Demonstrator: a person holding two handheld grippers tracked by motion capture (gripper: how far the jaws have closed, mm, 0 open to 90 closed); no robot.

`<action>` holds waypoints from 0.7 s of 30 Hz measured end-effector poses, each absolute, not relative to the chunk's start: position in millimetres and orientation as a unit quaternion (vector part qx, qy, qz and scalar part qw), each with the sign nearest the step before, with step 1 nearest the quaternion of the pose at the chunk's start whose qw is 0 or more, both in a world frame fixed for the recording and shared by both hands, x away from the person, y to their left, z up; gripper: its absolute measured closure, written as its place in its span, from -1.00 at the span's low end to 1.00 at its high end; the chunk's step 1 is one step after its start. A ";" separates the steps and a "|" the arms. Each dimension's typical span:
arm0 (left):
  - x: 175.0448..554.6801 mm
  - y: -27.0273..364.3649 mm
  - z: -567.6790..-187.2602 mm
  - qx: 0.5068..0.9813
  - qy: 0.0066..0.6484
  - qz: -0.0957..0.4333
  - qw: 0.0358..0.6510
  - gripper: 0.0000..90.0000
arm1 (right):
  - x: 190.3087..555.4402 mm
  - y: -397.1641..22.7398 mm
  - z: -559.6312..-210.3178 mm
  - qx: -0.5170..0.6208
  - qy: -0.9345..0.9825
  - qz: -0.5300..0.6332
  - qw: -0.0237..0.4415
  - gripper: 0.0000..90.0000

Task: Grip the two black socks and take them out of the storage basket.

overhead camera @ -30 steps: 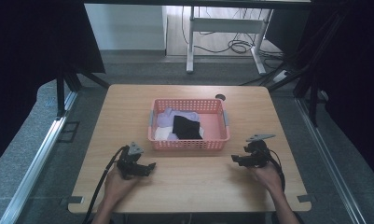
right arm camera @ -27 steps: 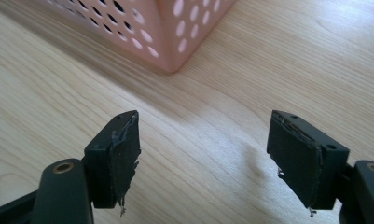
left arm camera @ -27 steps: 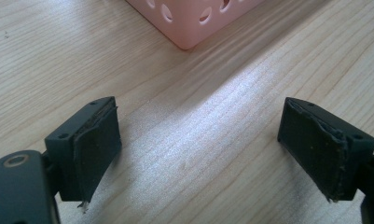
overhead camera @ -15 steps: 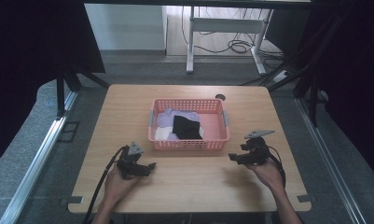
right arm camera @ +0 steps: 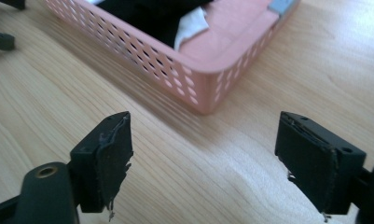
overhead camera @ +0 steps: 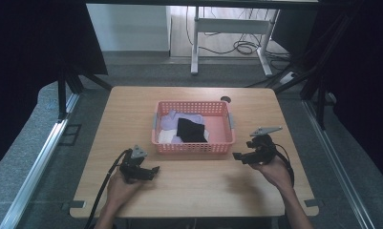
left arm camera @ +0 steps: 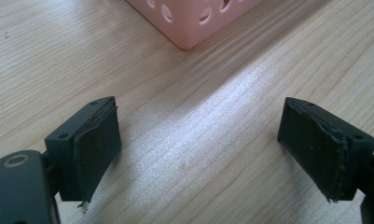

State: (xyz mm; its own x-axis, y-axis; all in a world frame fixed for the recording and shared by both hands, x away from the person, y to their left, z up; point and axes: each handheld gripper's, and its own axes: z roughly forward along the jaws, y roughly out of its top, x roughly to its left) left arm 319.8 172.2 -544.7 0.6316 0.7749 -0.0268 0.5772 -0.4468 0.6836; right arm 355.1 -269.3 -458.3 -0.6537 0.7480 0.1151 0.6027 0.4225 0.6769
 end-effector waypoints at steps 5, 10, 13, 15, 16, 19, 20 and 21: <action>319.9 172.3 -544.7 0.838 0.403 0.147 0.337 -0.72 | 358.5 -267.1 -445.7 0.399 0.838 0.356 0.110 -0.60; 320.1 172.4 -544.6 0.839 0.402 0.147 0.337 -0.72 | 362.8 -264.4 -436.6 0.396 0.836 0.361 0.117 -0.55; 319.8 172.0 -544.8 0.836 0.405 0.146 0.339 -0.72 | 367.2 -262.2 -430.7 0.394 0.835 0.365 0.118 -0.52; 320.0 172.2 -544.8 0.838 0.403 0.148 0.338 -0.72 | 371.8 -258.6 -423.5 0.391 0.834 0.371 0.118 -0.47; 320.0 172.2 -544.8 0.838 0.403 0.148 0.338 -0.72 | 373.3 -256.8 -421.2 0.391 0.833 0.374 0.118 -0.46; 320.0 172.2 -544.8 0.837 0.403 0.148 0.338 -0.72 | 378.5 -251.6 -415.3 0.386 0.832 0.381 0.115 -0.39; 320.0 172.2 -544.8 0.838 0.403 0.148 0.338 -0.72 | 380.8 -248.8 -413.1 0.383 0.832 0.383 0.117 -0.37; 320.0 172.3 -544.7 0.838 0.402 0.147 0.338 -0.72 | 382.8 -246.3 -411.8 0.381 0.832 0.385 0.116 -0.35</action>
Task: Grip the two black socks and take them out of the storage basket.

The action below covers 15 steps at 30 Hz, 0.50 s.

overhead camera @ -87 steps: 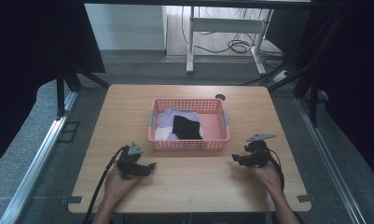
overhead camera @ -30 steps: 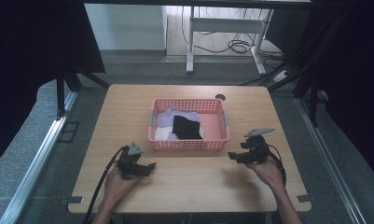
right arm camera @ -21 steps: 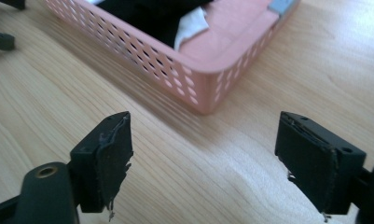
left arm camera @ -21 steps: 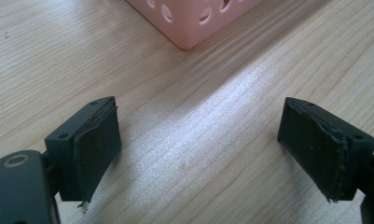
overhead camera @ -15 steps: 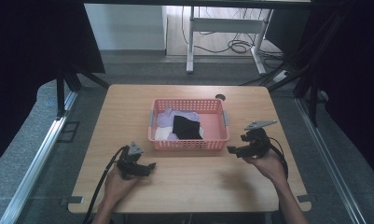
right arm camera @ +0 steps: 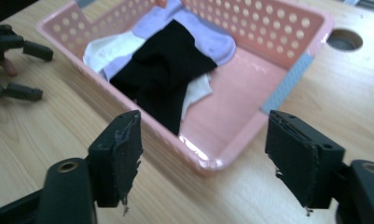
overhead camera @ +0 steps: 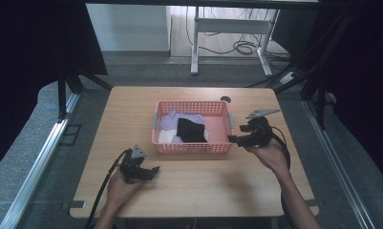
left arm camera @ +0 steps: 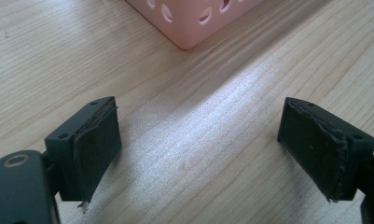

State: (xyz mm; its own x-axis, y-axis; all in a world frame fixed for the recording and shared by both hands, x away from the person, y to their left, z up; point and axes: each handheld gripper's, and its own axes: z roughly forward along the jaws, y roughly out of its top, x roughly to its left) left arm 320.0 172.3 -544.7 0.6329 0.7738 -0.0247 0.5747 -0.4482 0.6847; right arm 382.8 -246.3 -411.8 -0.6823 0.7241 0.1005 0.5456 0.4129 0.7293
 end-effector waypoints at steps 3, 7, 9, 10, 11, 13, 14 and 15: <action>320.1 172.4 -544.7 0.838 0.402 0.147 0.337 -0.72 | 387.9 -237.1 -409.2 0.374 0.838 0.382 0.114 -0.31; 320.1 172.4 -544.6 0.839 0.402 0.147 0.337 -0.72 | 397.4 -225.6 -410.4 0.369 0.844 0.374 0.110 -0.28; 320.1 172.4 -544.6 0.839 0.402 0.147 0.337 -0.72 | 402.3 -221.1 -411.5 0.367 0.846 0.372 0.106 -0.25; 320.1 172.4 -544.6 0.839 0.402 0.147 0.337 -0.72 | 402.3 -221.1 -411.5 0.367 0.846 0.372 0.106 -0.25; 320.1 172.4 -544.6 0.838 0.402 0.147 0.337 -0.72 | 404.5 -218.5 -412.5 0.366 0.846 0.372 0.105 -0.24; 319.9 172.3 -544.7 0.838 0.403 0.147 0.337 -0.72 | 410.2 -211.9 -415.0 0.365 0.849 0.368 0.104 -0.20; 319.9 172.3 -544.7 0.838 0.403 0.147 0.337 -0.72 | 410.2 -211.9 -415.0 0.365 0.849 0.368 0.104 -0.20; 319.9 172.3 -544.7 0.838 0.403 0.147 0.337 -0.72 | 411.6 -210.5 -415.7 0.365 0.849 0.367 0.104 -0.20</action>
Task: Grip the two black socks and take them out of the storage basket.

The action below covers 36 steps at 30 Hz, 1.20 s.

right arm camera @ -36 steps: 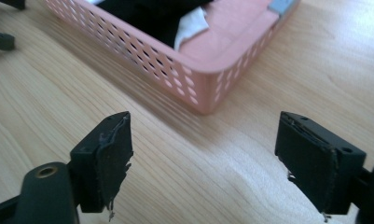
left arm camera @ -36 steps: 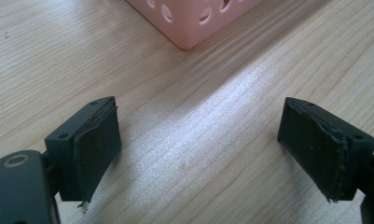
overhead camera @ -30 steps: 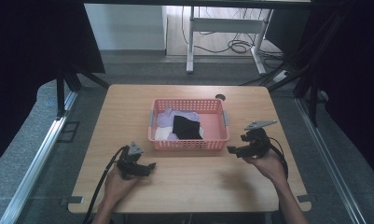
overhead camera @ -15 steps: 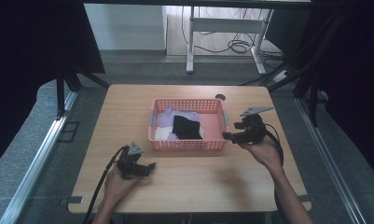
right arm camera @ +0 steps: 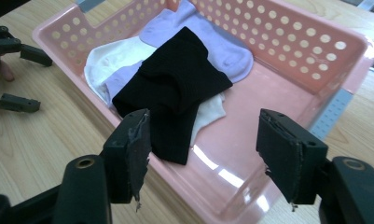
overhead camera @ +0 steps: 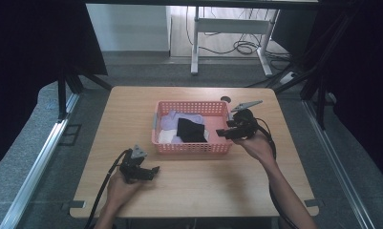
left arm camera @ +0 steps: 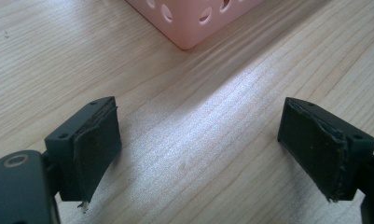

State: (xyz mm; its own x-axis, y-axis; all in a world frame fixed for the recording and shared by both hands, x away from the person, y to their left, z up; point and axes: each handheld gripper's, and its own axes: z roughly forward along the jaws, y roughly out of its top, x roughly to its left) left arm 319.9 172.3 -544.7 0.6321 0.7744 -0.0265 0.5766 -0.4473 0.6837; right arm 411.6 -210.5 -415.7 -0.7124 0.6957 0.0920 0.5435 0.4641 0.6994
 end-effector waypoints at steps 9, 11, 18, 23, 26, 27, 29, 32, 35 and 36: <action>319.9 172.3 -544.7 0.838 0.403 0.146 0.338 -0.72 | 428.8 -187.7 -425.8 0.354 0.855 0.366 0.094 -0.14; 319.9 172.2 -544.7 0.838 0.403 0.146 0.338 -0.72 | 431.3 -183.1 -428.2 0.352 0.858 0.363 0.091 -0.11; 319.9 172.3 -544.7 0.838 0.403 0.146 0.338 -0.72 | 440.2 -164.1 -441.5 0.343 0.868 0.351 0.070 -0.08; 320.0 172.4 -544.6 0.839 0.403 0.147 0.337 -0.72 | 450.6 -147.8 -453.5 0.342 0.878 0.327 0.067 -0.04; 320.0 172.4 -544.6 0.839 0.402 0.147 0.337 -0.72 | 455.0 -143.5 -456.3 0.341 0.883 0.317 0.067 -0.03; 320.0 172.4 -544.6 0.838 0.403 0.147 0.337 -0.72 | 458.5 -139.0 -458.4 0.342 0.887 0.304 0.063 0.02; 320.0 172.4 -544.6 0.838 0.403 0.147 0.337 -0.72 | 460.5 -137.1 -459.4 0.341 0.889 0.300 0.060 0.04; 320.0 172.4 -544.6 0.839 0.403 0.147 0.337 -0.72 | 465.8 -129.7 -463.4 0.344 0.896 0.275 0.061 0.12; 320.0 172.4 -544.6 0.838 0.403 0.147 0.337 -0.72 | 469.2 -124.1 -467.4 0.339 0.903 0.256 0.060 0.28; 320.0 172.4 -544.7 0.838 0.403 0.147 0.337 -0.72 | 469.3 -122.0 -468.6 0.337 0.905 0.253 0.058 0.39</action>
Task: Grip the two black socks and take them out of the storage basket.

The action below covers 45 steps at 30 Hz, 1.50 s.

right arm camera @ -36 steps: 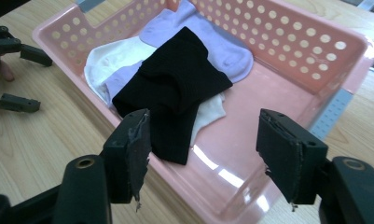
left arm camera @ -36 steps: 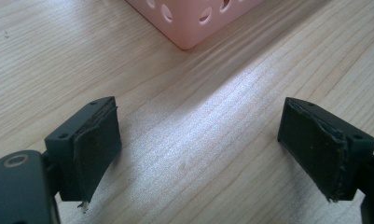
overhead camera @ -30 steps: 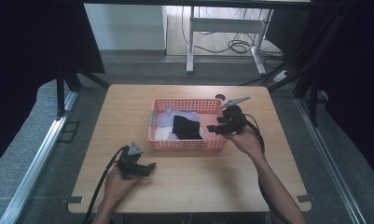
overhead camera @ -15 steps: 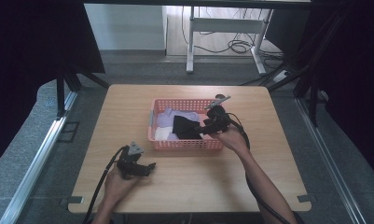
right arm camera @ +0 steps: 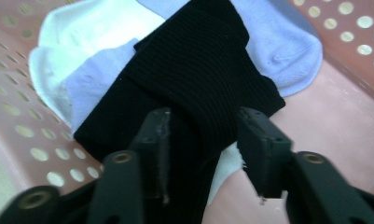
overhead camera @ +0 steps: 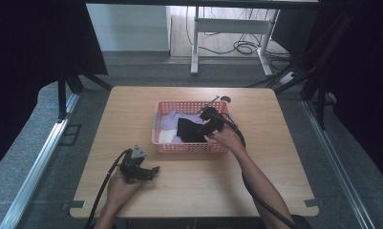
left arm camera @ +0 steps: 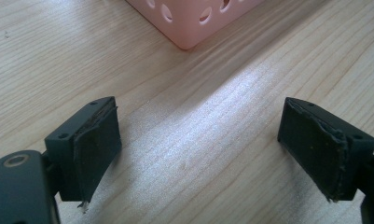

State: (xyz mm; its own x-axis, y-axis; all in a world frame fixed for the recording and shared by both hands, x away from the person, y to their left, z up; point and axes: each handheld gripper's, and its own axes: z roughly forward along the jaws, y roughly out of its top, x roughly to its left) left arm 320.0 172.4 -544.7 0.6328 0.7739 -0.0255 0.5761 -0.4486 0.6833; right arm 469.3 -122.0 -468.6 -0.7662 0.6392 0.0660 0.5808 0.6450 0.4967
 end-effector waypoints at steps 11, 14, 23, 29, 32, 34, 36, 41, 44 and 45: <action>320.0 172.4 -544.7 0.838 0.403 0.147 0.337 -0.72 | 464.9 -127.2 -447.3 0.325 0.900 0.277 0.084 0.95; 319.9 172.2 -544.7 0.838 0.403 0.146 0.338 -0.72 | 463.1 -131.6 -432.7 0.320 0.896 0.294 0.093 0.95; 320.0 172.2 -544.7 0.837 0.403 0.147 0.338 -0.72 | 458.9 -141.9 -386.4 0.312 0.878 0.342 0.122 0.95; 320.0 172.3 -544.7 0.838 0.403 0.148 0.337 -0.72 | 455.6 -144.9 -362.1 0.309 0.870 0.361 0.135 0.95; 320.1 172.3 -544.6 0.838 0.403 0.147 0.337 -0.72 | 454.5 -146.1 -355.4 0.308 0.866 0.368 0.139 0.94; 320.1 172.3 -544.6 0.838 0.403 0.147 0.337 -0.72 | 453.3 -147.4 -347.3 0.306 0.864 0.372 0.146 0.94; 320.1 172.3 -544.7 0.838 0.403 0.147 0.338 -0.72 | 451.6 -149.0 -337.7 0.304 0.861 0.377 0.155 0.94; 320.1 172.4 -544.5 0.838 0.403 0.147 0.337 -0.72 | 449.3 -152.7 -325.3 0.301 0.857 0.384 0.166 0.94; 320.1 172.4 -544.5 0.838 0.403 0.147 0.337 -0.72 | 447.1 -157.3 -313.8 0.300 0.853 0.387 0.179 0.94; 320.1 172.4 -544.5 0.838 0.403 0.147 0.337 -0.72 | 446.1 -158.2 -311.1 0.302 0.851 0.390 0.181 0.94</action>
State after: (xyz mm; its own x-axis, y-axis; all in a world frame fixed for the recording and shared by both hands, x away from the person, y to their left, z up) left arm 320.1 172.4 -544.5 0.6324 0.7742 -0.0252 0.5767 -0.4488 0.6827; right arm 446.1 -158.2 -311.1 -0.7521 0.6552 -0.0719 0.3734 0.5134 0.7727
